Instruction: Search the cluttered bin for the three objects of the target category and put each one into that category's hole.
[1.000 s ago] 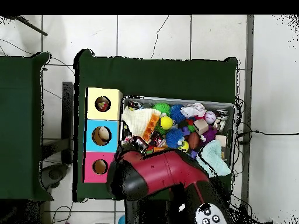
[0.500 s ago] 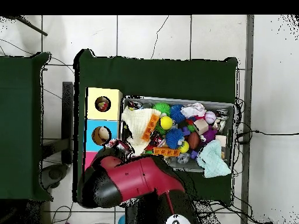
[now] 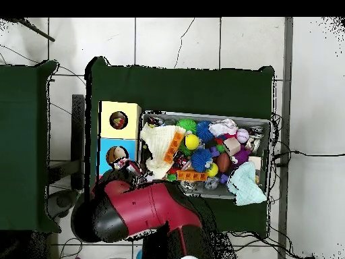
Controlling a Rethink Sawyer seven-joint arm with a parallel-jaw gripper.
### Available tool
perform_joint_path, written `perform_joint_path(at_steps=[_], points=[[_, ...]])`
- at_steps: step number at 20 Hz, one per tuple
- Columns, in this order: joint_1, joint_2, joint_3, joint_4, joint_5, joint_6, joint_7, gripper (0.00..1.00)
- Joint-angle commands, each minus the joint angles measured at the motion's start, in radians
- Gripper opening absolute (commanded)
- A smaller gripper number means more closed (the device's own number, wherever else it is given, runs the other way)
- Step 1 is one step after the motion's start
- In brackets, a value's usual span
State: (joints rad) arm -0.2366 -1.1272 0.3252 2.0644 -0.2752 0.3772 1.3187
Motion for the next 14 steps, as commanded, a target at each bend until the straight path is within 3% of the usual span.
perform_joint_path(at_steps=[1, 14], points=[[0.036, 0.08, -0.102, -0.087, 0.039, 0.068, 0.266, 0.0], [0.125, 0.171, -0.188, -0.208, 0.088, 0.074, 0.265, 0.0]])
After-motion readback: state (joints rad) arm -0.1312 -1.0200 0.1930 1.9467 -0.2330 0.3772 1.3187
